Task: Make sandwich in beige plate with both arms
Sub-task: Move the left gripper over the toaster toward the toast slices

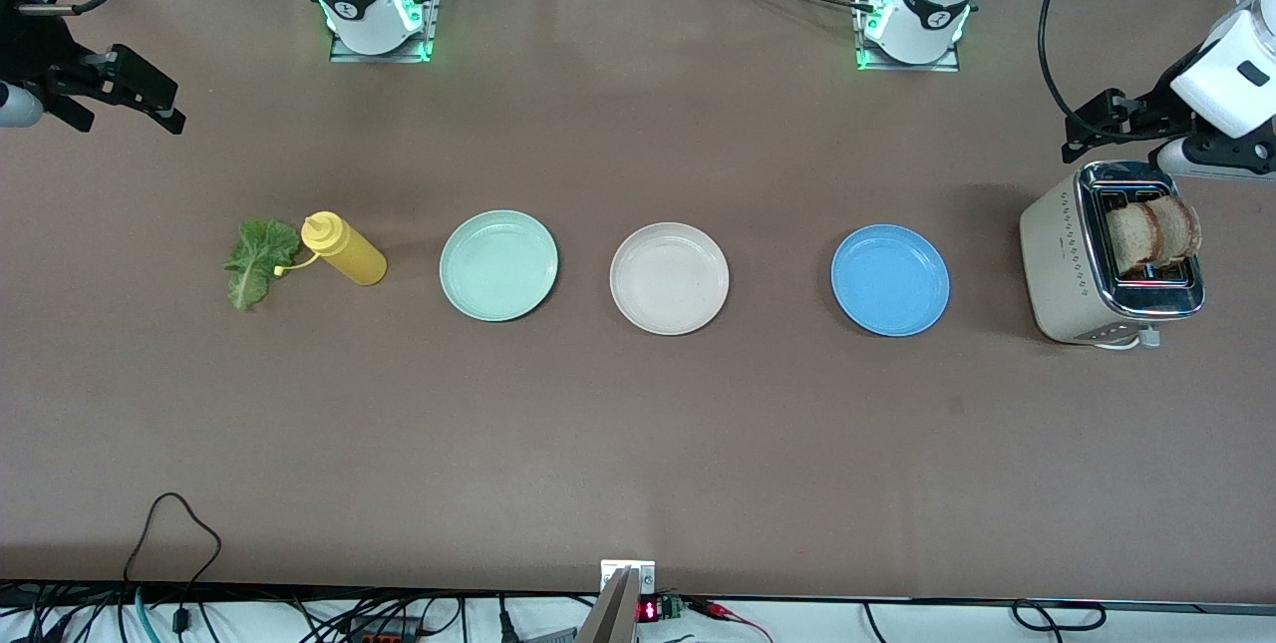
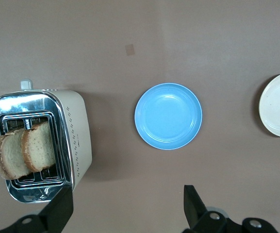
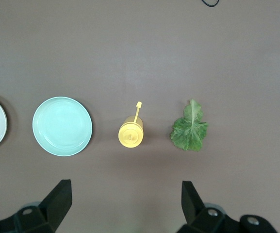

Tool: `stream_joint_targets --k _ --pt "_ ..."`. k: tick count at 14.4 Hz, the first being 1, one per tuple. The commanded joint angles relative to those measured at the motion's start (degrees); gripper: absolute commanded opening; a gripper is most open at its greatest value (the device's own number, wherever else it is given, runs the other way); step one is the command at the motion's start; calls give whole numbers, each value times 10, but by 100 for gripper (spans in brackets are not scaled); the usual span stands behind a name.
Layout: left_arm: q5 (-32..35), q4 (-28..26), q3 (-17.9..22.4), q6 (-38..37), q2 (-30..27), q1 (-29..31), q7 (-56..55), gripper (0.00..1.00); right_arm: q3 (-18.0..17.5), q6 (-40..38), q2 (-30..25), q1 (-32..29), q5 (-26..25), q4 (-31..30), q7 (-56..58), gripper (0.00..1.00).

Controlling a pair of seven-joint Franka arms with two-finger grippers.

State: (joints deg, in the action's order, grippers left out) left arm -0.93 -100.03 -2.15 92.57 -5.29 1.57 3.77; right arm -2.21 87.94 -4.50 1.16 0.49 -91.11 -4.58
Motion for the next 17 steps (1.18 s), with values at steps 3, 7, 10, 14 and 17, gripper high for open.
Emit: stream_joint_targets --k 3,7,10,14,17 --pt "10 18 -6 -13 6 5 11 100 -3 2 -13 0 -5 -22 2 100" --pt "10 18 -6 -13 6 5 11 100 0 5 -10 -6 0 -22 5 100" --pt "9 18 -5 -13 6 5 6 100 7 0 -9 -10 5 -23 6 100" --pt "9 18 -4 -20 7 6 4 100 7 -1 -9 -7 4 -16 7 100" --pt "9 18 -1 -25 18 6 4 100 7 2 -9 -6 4 -16 7 100"
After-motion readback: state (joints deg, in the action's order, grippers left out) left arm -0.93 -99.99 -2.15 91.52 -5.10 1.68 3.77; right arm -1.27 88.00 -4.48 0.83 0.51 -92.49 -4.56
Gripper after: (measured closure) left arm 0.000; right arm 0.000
